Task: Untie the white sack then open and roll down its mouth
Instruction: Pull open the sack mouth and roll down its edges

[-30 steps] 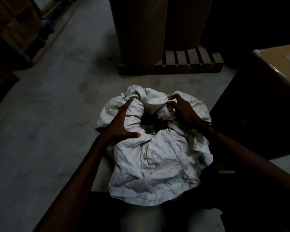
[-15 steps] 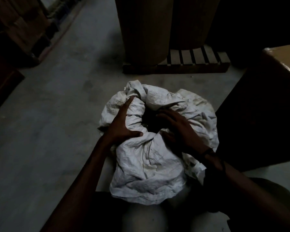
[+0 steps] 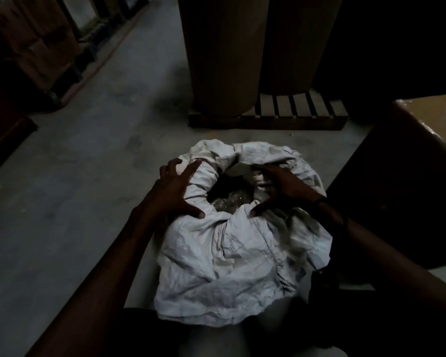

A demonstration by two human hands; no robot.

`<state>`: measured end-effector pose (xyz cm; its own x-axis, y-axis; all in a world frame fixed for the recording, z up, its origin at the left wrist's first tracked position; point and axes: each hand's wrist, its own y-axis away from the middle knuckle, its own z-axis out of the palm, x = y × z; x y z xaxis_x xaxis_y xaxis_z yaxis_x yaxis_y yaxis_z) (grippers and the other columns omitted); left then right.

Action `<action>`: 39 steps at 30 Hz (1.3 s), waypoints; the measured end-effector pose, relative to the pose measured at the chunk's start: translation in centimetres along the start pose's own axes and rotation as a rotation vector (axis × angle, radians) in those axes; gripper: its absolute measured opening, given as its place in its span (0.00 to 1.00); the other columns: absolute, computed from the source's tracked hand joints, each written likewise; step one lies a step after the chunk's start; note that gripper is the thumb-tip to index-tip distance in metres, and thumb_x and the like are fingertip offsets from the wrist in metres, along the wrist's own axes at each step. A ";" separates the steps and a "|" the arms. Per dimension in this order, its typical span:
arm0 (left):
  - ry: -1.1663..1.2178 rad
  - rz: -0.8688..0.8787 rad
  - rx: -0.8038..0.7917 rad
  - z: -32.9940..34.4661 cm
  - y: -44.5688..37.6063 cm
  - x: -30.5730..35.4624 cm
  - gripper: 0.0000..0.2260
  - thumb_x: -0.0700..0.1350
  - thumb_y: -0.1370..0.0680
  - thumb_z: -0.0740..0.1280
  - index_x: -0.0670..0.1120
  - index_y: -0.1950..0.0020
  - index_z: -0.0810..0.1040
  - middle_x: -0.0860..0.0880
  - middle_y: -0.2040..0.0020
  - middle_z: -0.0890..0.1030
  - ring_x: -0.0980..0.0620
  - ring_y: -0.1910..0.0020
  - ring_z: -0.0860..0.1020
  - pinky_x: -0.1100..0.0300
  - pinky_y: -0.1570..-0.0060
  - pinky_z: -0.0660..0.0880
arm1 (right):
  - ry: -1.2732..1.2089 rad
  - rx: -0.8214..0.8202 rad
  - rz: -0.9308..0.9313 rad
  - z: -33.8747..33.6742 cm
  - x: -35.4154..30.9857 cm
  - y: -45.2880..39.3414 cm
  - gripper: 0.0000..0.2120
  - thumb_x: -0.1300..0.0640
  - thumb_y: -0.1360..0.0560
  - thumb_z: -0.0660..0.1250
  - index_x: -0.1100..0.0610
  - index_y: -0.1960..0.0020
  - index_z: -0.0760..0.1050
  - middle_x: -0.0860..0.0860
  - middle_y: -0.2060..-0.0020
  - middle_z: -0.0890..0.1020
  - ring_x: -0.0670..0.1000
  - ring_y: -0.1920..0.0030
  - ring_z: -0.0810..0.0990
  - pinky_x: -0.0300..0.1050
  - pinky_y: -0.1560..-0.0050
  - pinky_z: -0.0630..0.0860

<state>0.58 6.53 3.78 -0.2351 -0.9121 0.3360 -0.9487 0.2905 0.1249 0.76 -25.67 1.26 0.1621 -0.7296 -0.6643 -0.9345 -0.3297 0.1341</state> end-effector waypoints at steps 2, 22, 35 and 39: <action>-0.071 0.032 0.136 0.1 1.0 1.5 0.52 0.60 0.41 0.83 0.55 0.22 0.63 0.43 0.22 0.54 0.39 0.26 0.58 0.40 0.34 0.70 | -0.059 -0.001 -0.061 -0.3 -0.6 0.4 0.51 0.56 0.42 0.89 0.57 0.24 0.71 0.48 0.34 0.80 0.45 0.38 0.82 0.36 0.40 0.81; -0.476 0.248 -0.206 1.3 -3.7 2.5 0.78 0.70 0.54 0.81 0.52 0.19 0.33 0.44 0.18 0.33 0.44 0.19 0.34 0.34 0.28 0.29 | 0.385 0.184 -0.077 -0.3 -0.5 -1.1 0.75 0.25 0.58 0.80 0.47 0.17 0.57 0.54 0.25 0.67 0.62 0.26 0.67 0.64 0.31 0.71; 0.299 0.320 0.079 1.8 2.4 -0.5 0.29 0.60 0.37 0.80 0.49 0.40 0.82 0.51 0.44 0.85 0.55 0.46 0.82 0.50 0.41 0.77 | 0.314 0.056 -0.312 -2.9 -2.6 0.9 0.23 0.49 0.32 0.82 0.56 0.41 0.83 0.52 0.43 0.86 0.54 0.42 0.85 0.45 0.42 0.80; 0.200 0.244 0.091 6.5 8.1 4.5 0.43 0.74 0.44 0.77 0.52 0.36 0.79 0.52 0.39 0.81 0.53 0.40 0.79 0.54 0.39 0.76 | 0.262 0.047 -0.281 0.3 -2.4 5.4 0.16 0.47 0.28 0.79 0.52 0.43 0.85 0.48 0.45 0.86 0.47 0.44 0.85 0.47 0.46 0.82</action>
<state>-9.59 2.87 0.21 -0.4205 -0.7409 0.5236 -0.8865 0.4584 -0.0633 -4.80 -25.48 3.36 0.4841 -0.7450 -0.4590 -0.8545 -0.5155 -0.0644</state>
